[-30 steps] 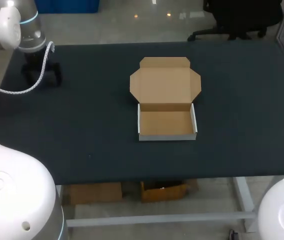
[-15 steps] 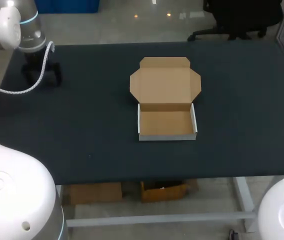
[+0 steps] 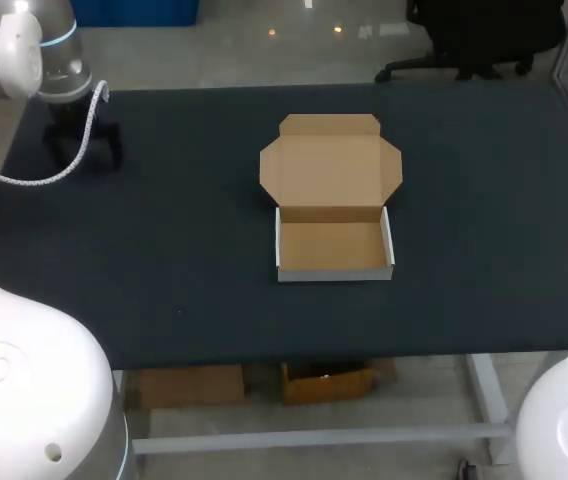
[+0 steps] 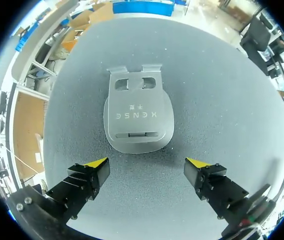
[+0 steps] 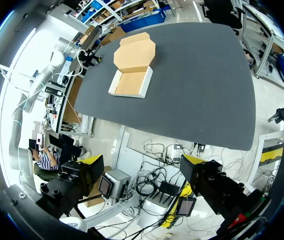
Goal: Assemble the packaging by folding the flat box into shape, placing the metal phone stand inside, and closing the box properly
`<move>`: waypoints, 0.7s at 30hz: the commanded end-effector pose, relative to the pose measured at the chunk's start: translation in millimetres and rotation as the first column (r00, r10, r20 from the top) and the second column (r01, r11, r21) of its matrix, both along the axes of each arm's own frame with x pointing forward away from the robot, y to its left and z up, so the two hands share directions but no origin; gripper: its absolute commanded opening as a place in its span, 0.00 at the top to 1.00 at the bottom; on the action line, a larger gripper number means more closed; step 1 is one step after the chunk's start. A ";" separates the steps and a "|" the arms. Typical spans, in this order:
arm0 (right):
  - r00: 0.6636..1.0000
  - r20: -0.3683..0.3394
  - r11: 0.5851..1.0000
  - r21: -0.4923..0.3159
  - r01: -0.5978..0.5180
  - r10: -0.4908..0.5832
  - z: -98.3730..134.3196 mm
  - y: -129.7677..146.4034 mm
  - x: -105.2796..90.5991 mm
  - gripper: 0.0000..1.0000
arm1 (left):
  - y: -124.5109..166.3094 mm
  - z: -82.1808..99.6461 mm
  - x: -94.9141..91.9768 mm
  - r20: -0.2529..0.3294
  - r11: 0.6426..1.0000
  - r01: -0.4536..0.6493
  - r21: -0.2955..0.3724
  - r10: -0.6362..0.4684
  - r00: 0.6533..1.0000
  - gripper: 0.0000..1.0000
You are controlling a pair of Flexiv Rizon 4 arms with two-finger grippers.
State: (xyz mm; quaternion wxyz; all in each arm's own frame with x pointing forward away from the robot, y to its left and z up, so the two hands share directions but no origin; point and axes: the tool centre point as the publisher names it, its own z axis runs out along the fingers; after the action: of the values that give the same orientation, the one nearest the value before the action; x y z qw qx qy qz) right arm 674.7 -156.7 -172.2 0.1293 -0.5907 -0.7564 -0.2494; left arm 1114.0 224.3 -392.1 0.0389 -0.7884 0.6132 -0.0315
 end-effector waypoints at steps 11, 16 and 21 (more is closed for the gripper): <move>1.000 -0.002 1.000 0.001 -0.002 0.002 1.6 -0.9 -0.7 0.00 | 5.9 -6.5 12.4 -0.015 1.000 -0.002 0.001 0.002 1.000 0.00; 1.000 -0.002 1.000 0.001 -0.002 0.002 1.6 -0.9 -0.7 0.00 | 8.3 -6.5 16.6 -0.013 1.000 -0.006 0.000 0.006 1.000 0.00; 1.000 -0.002 1.000 0.001 -0.002 0.002 1.6 -0.9 -0.7 0.00 | 10.4 -6.8 20.6 -0.011 1.000 -0.010 0.002 0.010 1.000 0.00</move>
State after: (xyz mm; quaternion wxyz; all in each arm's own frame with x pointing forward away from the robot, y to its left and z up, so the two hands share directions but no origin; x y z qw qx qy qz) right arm 674.7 -156.7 -172.1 0.1293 -0.5907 -0.7564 -0.2493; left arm 1129.3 234.0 -396.9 0.0393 -0.7915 0.6091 -0.0305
